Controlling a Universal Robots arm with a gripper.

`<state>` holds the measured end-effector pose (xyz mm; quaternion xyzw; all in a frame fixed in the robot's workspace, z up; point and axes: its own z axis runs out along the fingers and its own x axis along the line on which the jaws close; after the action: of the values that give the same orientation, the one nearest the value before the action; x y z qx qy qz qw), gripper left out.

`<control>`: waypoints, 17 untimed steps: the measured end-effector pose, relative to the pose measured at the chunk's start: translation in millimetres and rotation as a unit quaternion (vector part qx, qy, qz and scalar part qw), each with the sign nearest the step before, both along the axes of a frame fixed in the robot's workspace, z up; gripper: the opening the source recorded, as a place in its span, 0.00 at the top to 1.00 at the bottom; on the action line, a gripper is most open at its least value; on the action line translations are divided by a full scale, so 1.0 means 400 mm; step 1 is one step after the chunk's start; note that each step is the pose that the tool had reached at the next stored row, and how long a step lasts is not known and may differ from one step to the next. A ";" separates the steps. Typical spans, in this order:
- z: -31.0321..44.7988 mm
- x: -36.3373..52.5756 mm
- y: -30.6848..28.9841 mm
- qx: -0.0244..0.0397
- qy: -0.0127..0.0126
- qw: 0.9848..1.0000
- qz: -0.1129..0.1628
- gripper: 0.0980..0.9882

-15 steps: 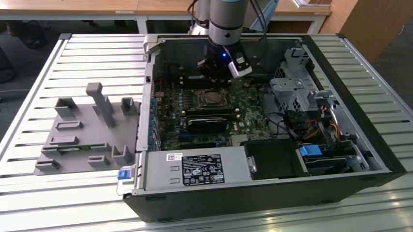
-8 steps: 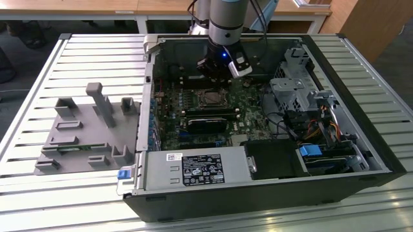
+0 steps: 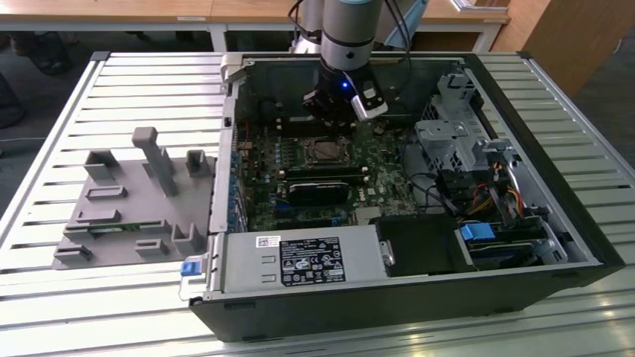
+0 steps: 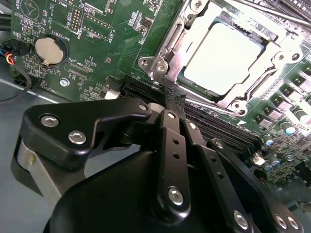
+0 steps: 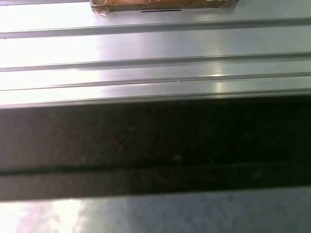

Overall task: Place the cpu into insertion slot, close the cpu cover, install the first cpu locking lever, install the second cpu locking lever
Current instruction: 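Install the first cpu locking lever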

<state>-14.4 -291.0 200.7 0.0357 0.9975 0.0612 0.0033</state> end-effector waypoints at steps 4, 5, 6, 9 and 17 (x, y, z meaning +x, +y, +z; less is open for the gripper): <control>-0.001 0.000 0.000 0.000 0.000 1.000 0.000 0.99; -0.002 0.000 0.000 0.000 0.000 1.000 0.000 0.99; -0.002 0.000 0.000 -0.001 0.000 1.000 0.000 0.99; -0.004 0.000 0.000 -0.002 0.000 1.000 0.000 0.99; -0.001 0.000 0.000 -0.003 0.000 1.000 0.000 0.99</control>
<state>-14.4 -291.0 200.1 0.0357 0.9977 0.0583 0.0034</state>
